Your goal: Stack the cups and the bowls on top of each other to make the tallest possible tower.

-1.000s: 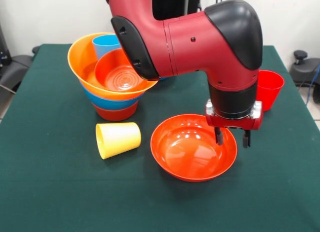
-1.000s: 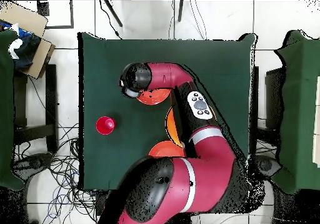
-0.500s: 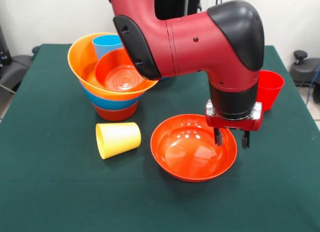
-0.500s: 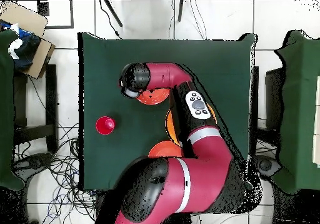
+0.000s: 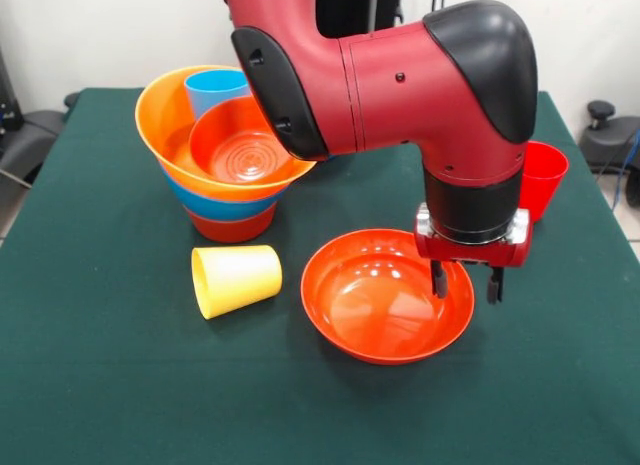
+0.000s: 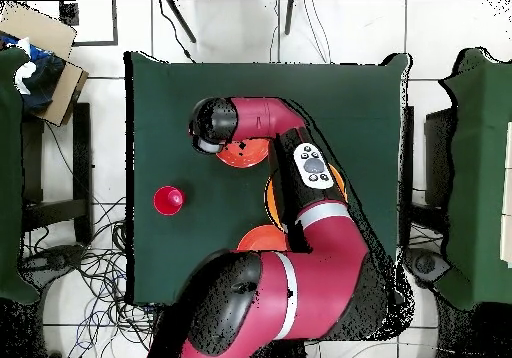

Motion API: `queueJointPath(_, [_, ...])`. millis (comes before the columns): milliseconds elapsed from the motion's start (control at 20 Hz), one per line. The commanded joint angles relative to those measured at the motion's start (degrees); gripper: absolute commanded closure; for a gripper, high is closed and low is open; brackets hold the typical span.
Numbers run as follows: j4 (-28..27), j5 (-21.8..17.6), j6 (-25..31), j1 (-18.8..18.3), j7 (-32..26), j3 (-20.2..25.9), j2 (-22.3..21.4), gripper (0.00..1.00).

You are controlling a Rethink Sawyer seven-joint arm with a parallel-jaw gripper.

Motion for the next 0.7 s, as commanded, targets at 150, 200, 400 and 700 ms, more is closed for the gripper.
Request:
queueJointPath(150, [-2.6,-4.0,-2.6,0.7,-4.1,-1.2,1.6,0.00])
queueJointPath(200, [-2.5,-4.1,-2.8,0.6,-4.1,-1.2,1.8,0.00])
queueJointPath(400, [-2.4,-4.4,-3.5,0.6,-4.3,-1.3,3.0,0.00])
queueJointPath(700, [-3.0,-4.6,-5.4,0.1,-5.0,-0.8,5.6,0.00])
